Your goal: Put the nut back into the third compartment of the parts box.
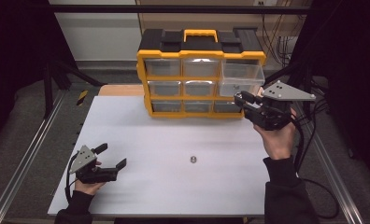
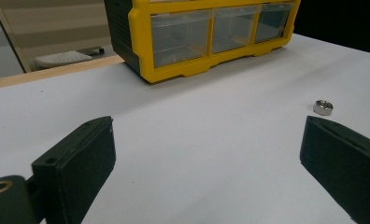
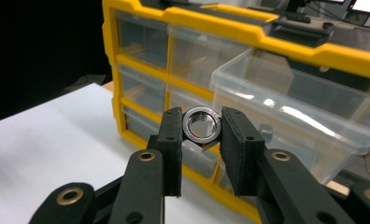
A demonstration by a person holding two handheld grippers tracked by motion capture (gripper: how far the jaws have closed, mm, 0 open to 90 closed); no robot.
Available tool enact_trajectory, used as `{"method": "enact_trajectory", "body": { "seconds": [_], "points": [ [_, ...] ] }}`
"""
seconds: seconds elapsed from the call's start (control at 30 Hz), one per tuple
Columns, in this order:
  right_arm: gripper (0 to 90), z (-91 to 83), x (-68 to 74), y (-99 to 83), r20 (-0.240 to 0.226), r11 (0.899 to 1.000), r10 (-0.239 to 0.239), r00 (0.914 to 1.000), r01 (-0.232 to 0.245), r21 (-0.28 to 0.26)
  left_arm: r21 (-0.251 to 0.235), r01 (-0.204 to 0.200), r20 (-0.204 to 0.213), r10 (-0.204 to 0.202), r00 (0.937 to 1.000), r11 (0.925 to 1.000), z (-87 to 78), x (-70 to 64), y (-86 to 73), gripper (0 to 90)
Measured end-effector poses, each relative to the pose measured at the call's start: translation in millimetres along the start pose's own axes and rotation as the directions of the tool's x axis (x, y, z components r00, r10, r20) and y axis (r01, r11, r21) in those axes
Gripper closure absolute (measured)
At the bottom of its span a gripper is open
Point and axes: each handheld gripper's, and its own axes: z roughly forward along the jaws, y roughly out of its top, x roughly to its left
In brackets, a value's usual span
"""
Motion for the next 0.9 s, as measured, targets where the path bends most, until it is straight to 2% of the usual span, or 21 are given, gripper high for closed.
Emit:
{"method": "enact_trajectory", "body": {
  "seconds": [0.47,0.9],
  "points": [
    [70.2,0.5,-15.9,22.8,0.047,0.999,0.02,0.9987,-0.019,-0.03,-0.001,0.002,0.0,-0.002,1.0,1.0,-0.1,0.7,-0.3,3.4],
    [70.2,21.8,-31.7,36.5,0.094,0.999,0.046,0.9945,-0.044,-0.022,-0.004,0.003,0.0,-0.003,1.0,1.0,-0.4,1.1,-0.1,3.4]
  ]
}}
